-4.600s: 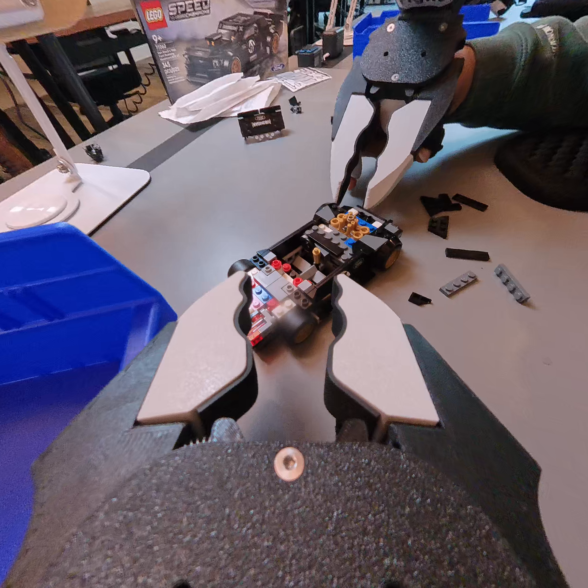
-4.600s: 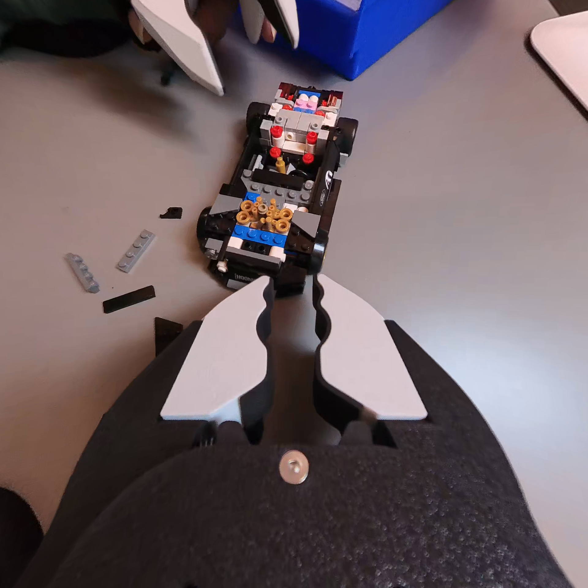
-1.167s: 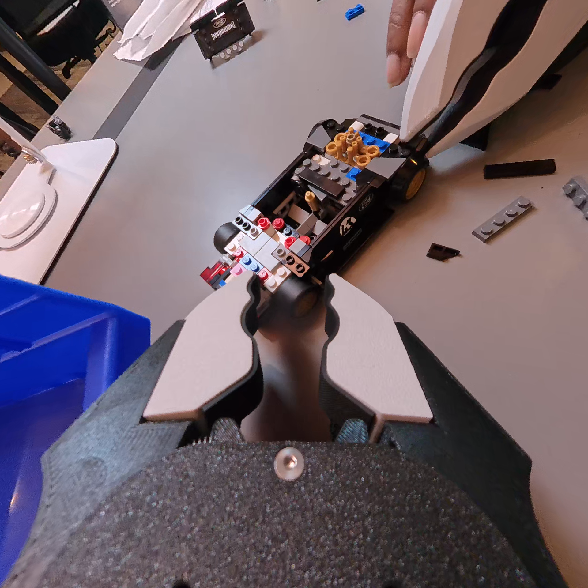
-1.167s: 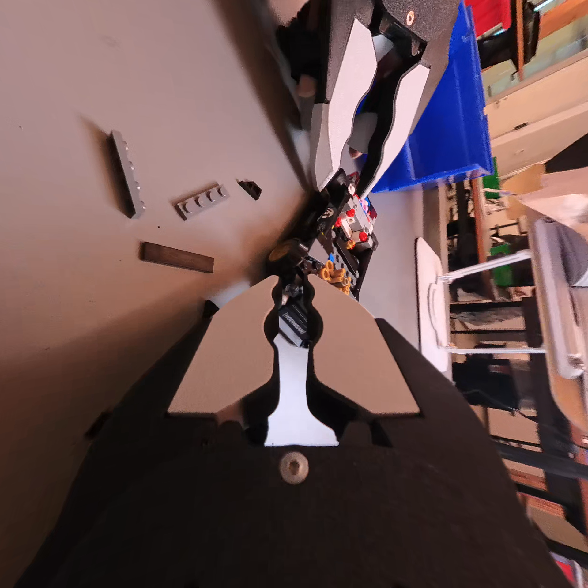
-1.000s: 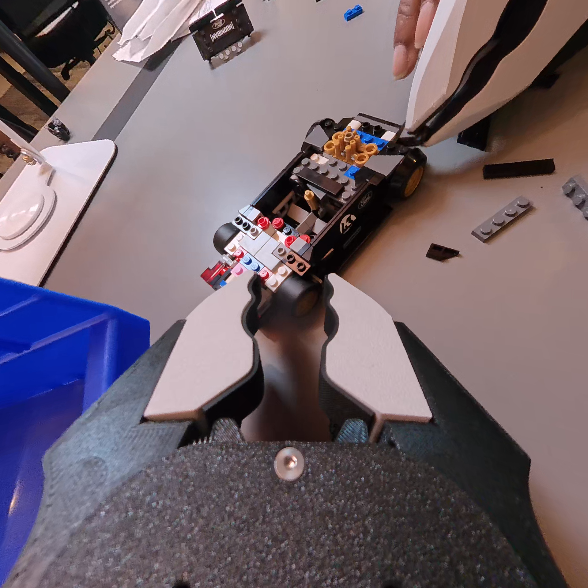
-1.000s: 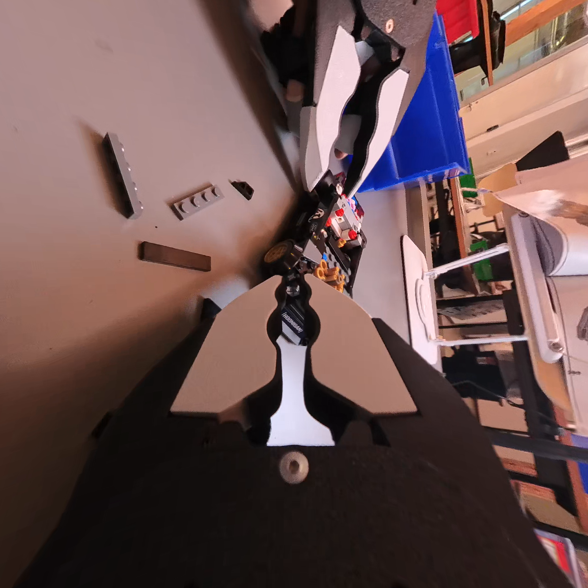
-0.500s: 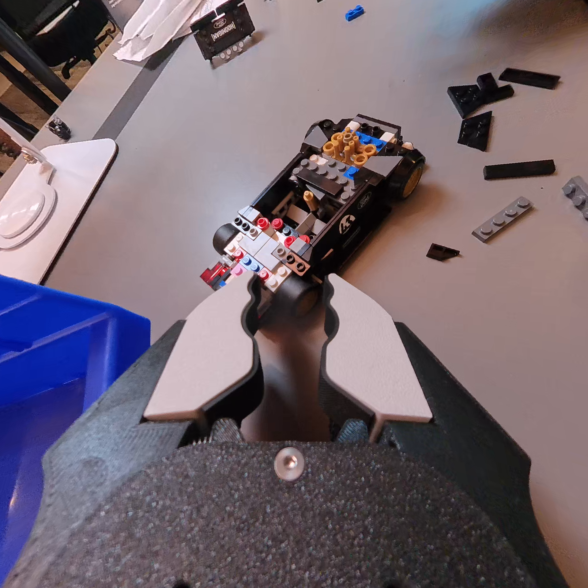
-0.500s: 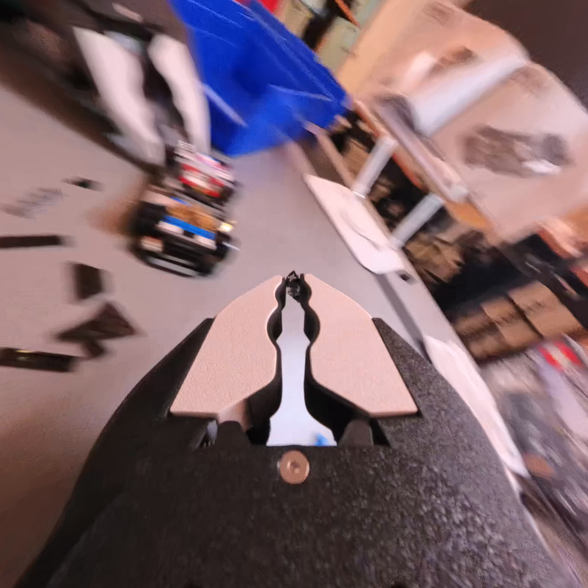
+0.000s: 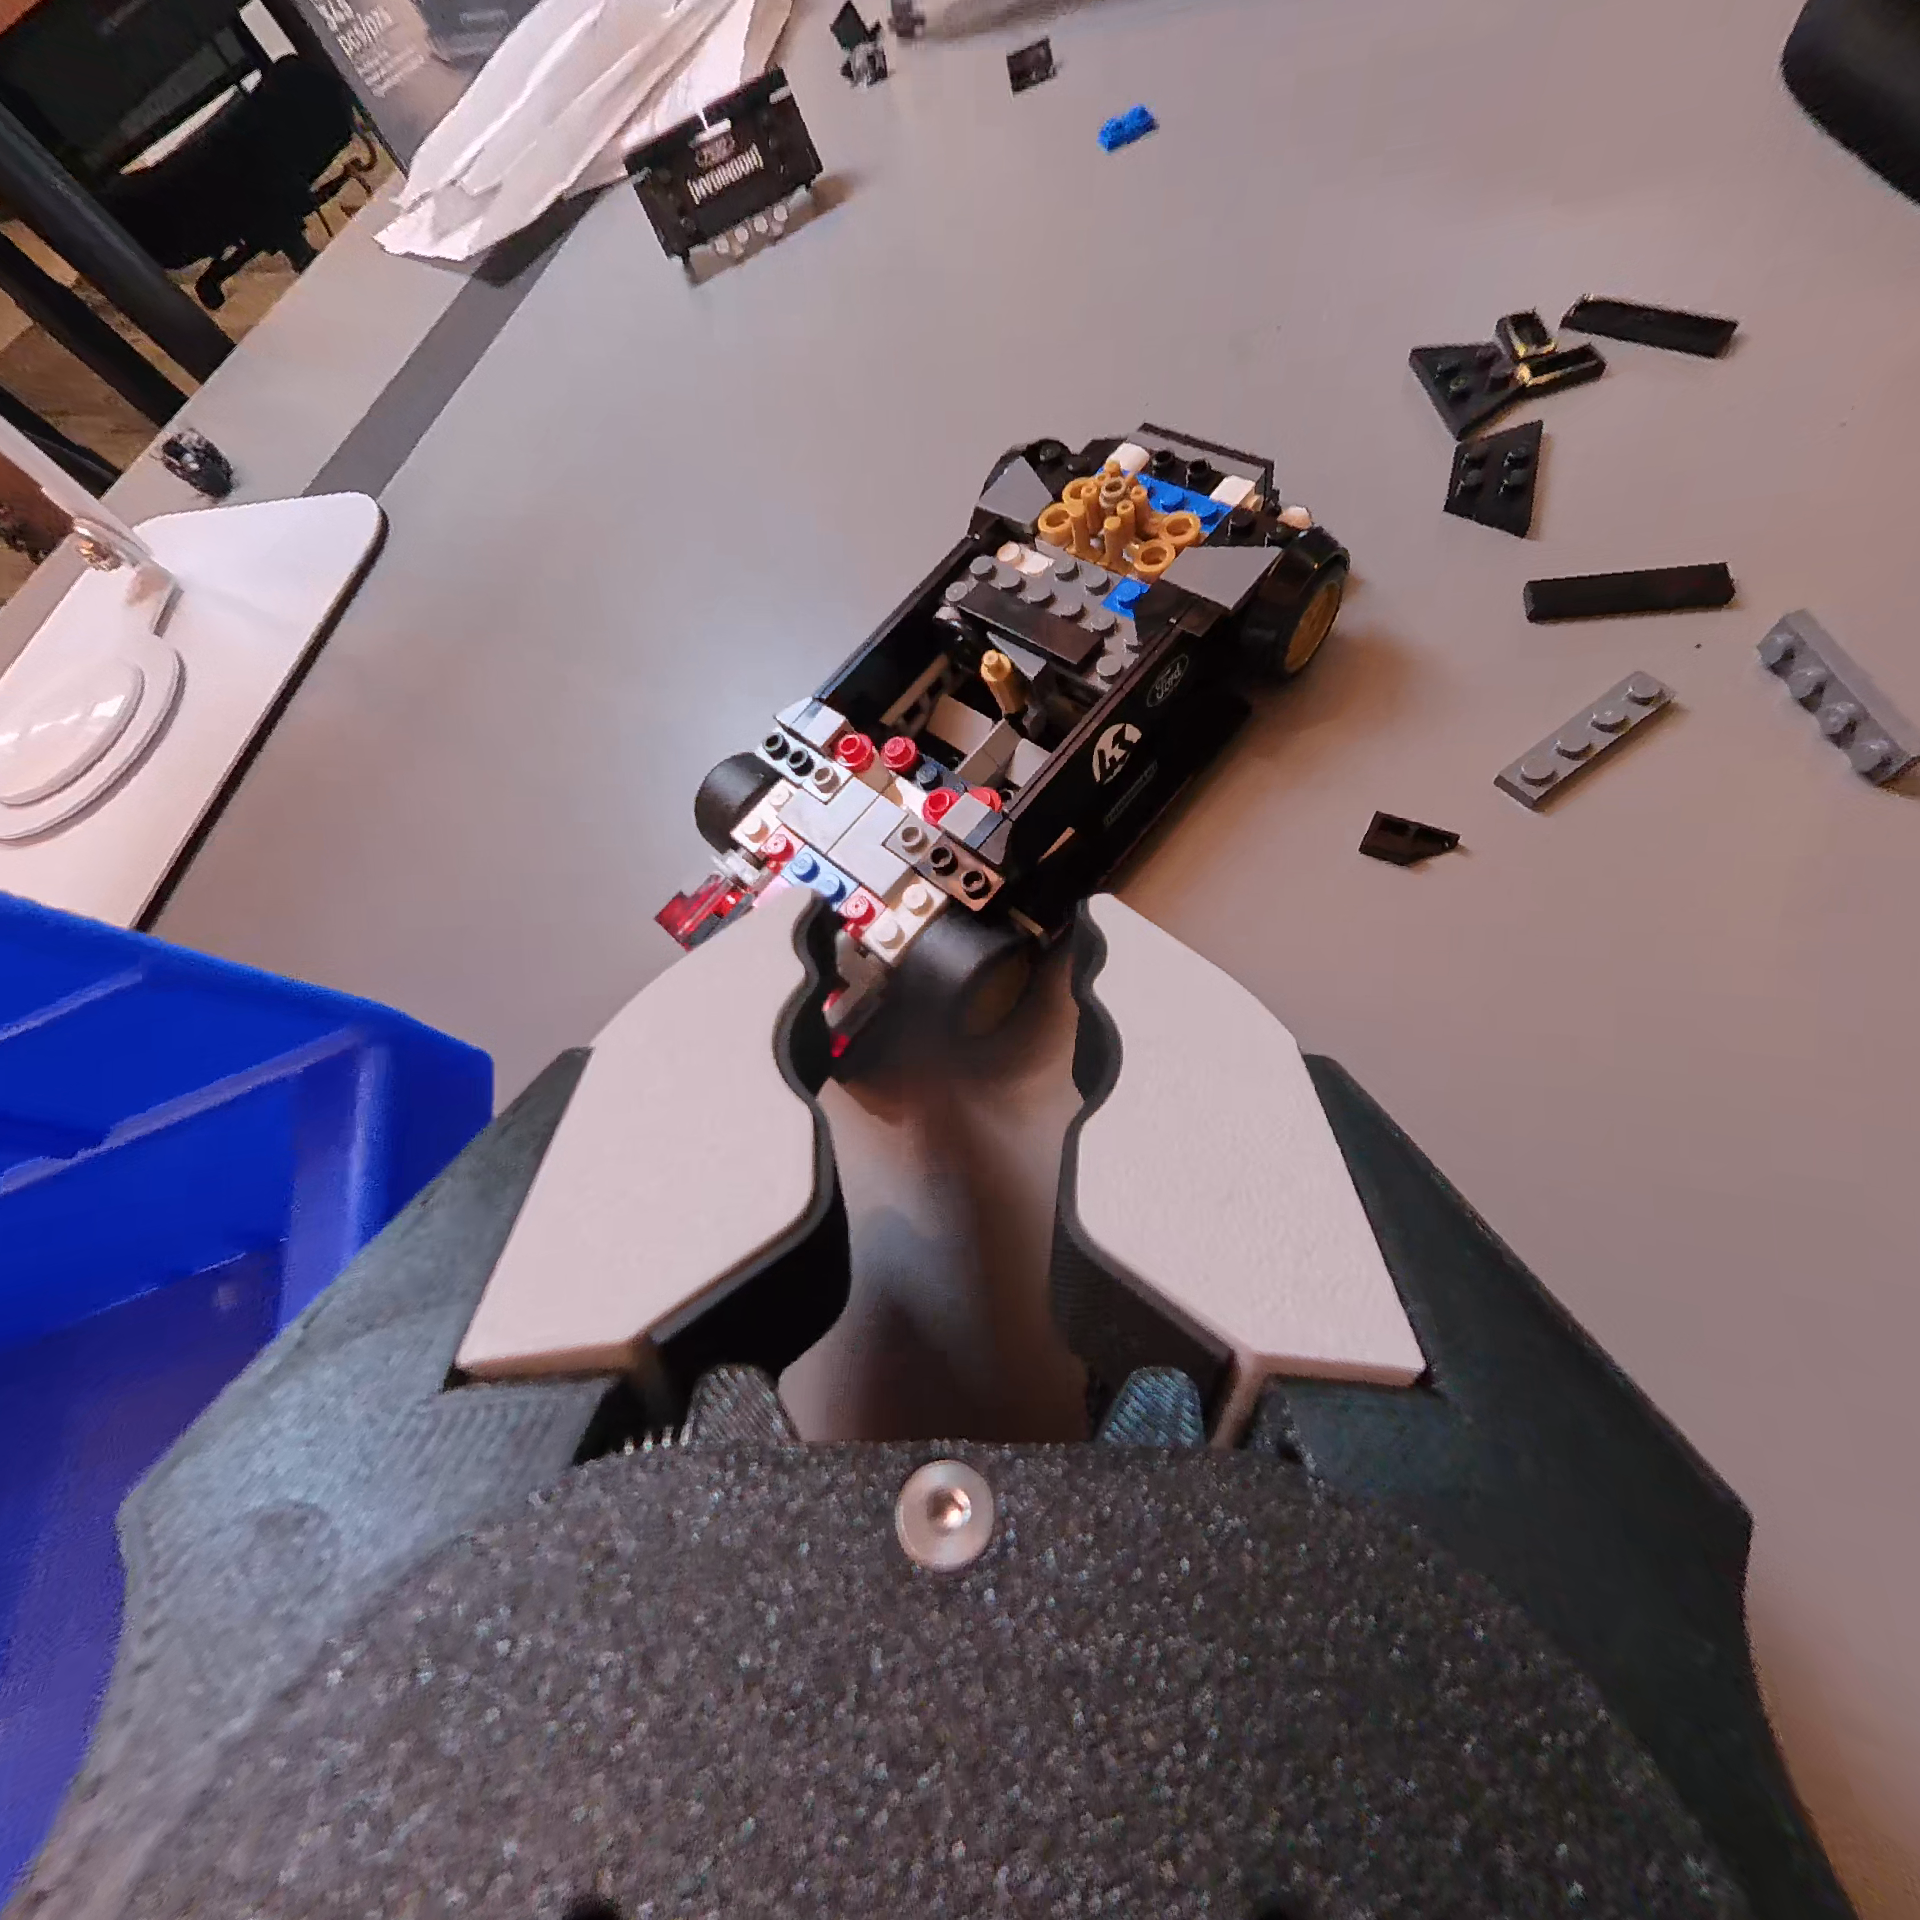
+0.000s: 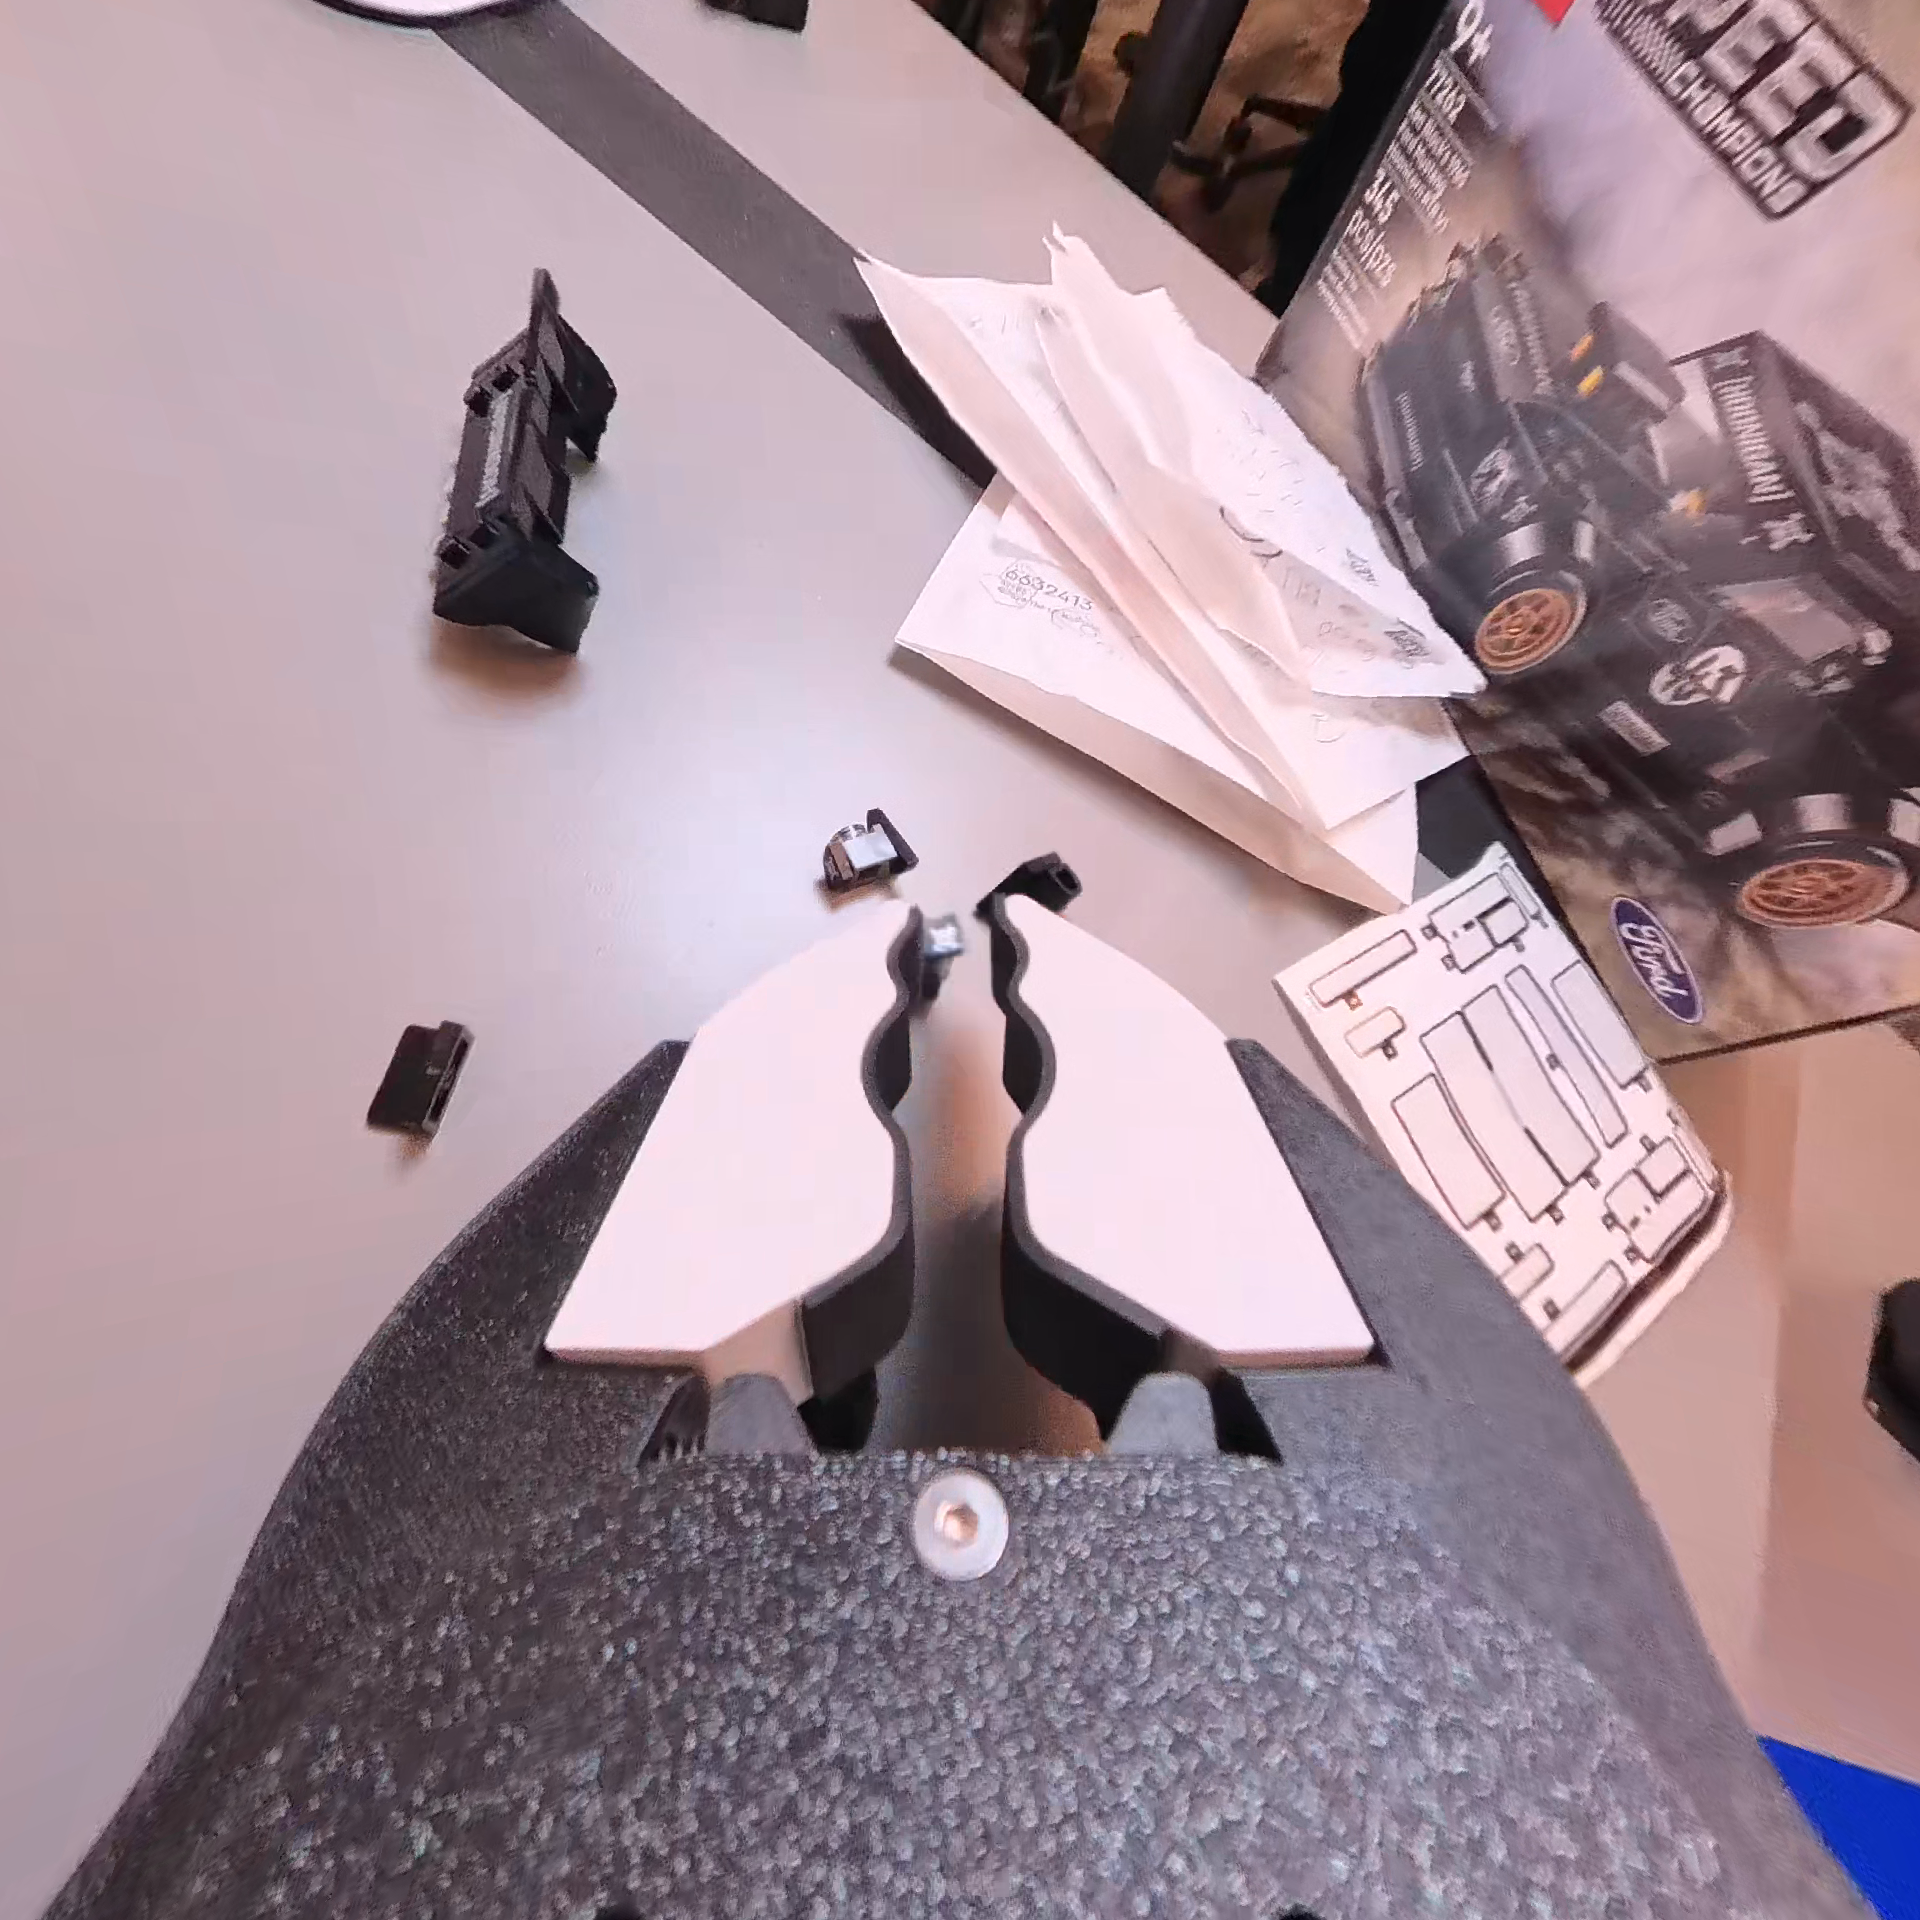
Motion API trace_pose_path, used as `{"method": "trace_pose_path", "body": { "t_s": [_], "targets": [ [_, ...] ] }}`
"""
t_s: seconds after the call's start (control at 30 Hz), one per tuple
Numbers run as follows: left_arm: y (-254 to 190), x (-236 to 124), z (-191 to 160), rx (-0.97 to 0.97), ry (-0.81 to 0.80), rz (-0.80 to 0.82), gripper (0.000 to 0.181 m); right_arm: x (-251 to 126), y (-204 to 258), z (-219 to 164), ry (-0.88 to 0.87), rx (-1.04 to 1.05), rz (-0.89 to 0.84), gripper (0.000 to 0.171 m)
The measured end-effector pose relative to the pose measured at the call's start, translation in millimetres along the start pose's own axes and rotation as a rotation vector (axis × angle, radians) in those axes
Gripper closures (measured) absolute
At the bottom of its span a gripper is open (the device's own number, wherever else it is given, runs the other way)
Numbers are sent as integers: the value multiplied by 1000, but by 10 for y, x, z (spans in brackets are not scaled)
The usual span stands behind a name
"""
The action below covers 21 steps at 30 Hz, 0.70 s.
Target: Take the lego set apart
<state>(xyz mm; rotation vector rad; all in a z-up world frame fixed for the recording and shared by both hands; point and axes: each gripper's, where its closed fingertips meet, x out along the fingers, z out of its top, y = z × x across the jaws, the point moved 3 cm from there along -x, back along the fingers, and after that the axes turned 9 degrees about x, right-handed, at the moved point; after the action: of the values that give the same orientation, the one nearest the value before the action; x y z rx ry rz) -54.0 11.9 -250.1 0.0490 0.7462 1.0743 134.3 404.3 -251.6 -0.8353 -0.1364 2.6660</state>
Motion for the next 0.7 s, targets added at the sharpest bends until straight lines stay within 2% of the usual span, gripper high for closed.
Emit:
{"method": "trace_pose_path", "body": {
  "t_s": [0.17, 0.33, 0.43, 0.57, 0.7],
  "targets": [
    [42, -50, 32, -46, -51, 0, 137, -10, 23, 41, -26, -11, 5, 153],
    [76, -72, 39, -68, -68, 14, 135, -306, 321, 404, -170, 16, 81, 144],
    [92, -94, 55, -80, -90, 17, 134, -419, 868, 603, -180, 7, 248, 134],
    [122, -142, 81, -82, -119, 34, 132, -500, 1886, 699, -50, -52, 577, 109],
    [119, -162, 27, -79, -92, 29, 130, -647, 2749, 716, -1, -200, 770, 101]
  ]
}}
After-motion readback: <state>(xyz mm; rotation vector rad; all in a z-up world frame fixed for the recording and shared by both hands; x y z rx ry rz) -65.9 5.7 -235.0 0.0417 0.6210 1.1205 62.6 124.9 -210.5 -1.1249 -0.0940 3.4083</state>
